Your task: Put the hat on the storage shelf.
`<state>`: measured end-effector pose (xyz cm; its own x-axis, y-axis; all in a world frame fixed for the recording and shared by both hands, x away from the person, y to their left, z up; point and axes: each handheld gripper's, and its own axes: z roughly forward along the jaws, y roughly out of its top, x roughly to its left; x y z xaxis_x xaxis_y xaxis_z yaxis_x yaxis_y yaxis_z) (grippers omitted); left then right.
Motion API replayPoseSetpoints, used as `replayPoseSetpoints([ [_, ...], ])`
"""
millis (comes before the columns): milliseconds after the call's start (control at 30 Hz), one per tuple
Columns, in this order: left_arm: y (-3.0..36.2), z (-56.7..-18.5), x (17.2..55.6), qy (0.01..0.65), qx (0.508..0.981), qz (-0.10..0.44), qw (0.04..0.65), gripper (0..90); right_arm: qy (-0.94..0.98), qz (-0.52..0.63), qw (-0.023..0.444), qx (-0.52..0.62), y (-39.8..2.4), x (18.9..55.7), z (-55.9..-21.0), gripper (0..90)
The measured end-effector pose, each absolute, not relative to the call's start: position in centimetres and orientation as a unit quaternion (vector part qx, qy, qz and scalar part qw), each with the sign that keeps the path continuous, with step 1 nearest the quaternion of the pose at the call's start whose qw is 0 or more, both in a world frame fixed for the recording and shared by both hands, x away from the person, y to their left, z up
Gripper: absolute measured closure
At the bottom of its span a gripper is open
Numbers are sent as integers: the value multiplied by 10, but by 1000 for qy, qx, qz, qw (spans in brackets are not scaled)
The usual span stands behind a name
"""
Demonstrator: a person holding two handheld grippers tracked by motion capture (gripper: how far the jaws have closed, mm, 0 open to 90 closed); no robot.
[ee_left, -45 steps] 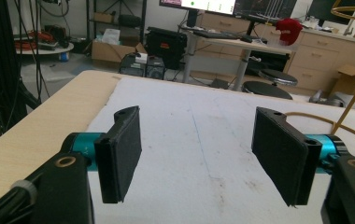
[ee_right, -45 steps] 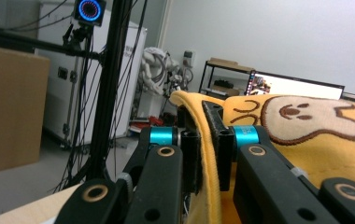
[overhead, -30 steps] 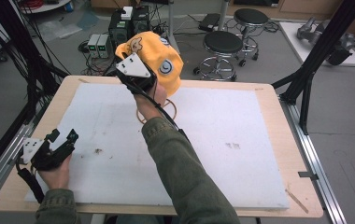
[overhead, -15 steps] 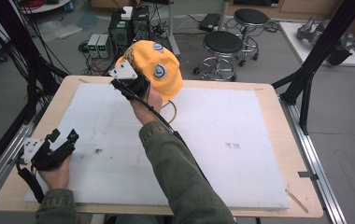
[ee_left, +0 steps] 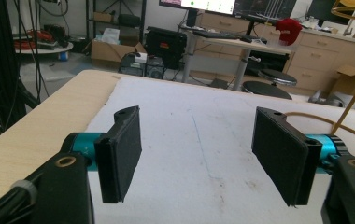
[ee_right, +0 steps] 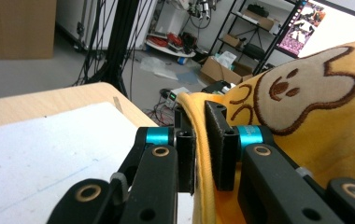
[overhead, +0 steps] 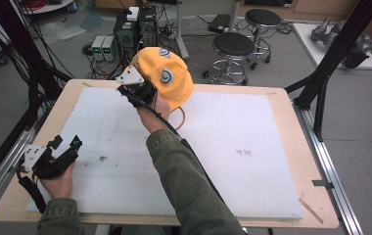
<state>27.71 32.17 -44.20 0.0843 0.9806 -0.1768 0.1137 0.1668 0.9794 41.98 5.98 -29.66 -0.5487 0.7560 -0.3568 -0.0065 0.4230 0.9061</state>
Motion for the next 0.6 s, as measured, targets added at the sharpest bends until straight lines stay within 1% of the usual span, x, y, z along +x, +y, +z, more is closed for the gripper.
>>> replayPoseSetpoints([
  [67, 322, -442, 277, 542, 506, 404, 536, 332, 739, 479, 399, 257, 58, 420, -299, 806],
  [233, 322, -442, 277, 543, 506, 405, 535, 332, 738, 485, 391, 260, 59, 419, -300, 690],
  [300, 322, -442, 278, 543, 504, 405, 536, 332, 739, 495, 381, 252, 60, 417, -299, 658],
  [333, 322, -442, 277, 543, 505, 405, 535, 332, 738, 499, 380, 248, 61, 416, -298, 630],
  [400, 322, -442, 277, 542, 505, 404, 536, 332, 735, 504, 385, 241, 63, 412, -296, 531],
  [467, 322, -442, 277, 541, 506, 404, 536, 332, 725, 507, 401, 238, 65, 409, -295, 452],
  [600, 322, -442, 277, 541, 506, 404, 537, 332, 711, 520, 406, 244, 63, 405, -290, 389],
])
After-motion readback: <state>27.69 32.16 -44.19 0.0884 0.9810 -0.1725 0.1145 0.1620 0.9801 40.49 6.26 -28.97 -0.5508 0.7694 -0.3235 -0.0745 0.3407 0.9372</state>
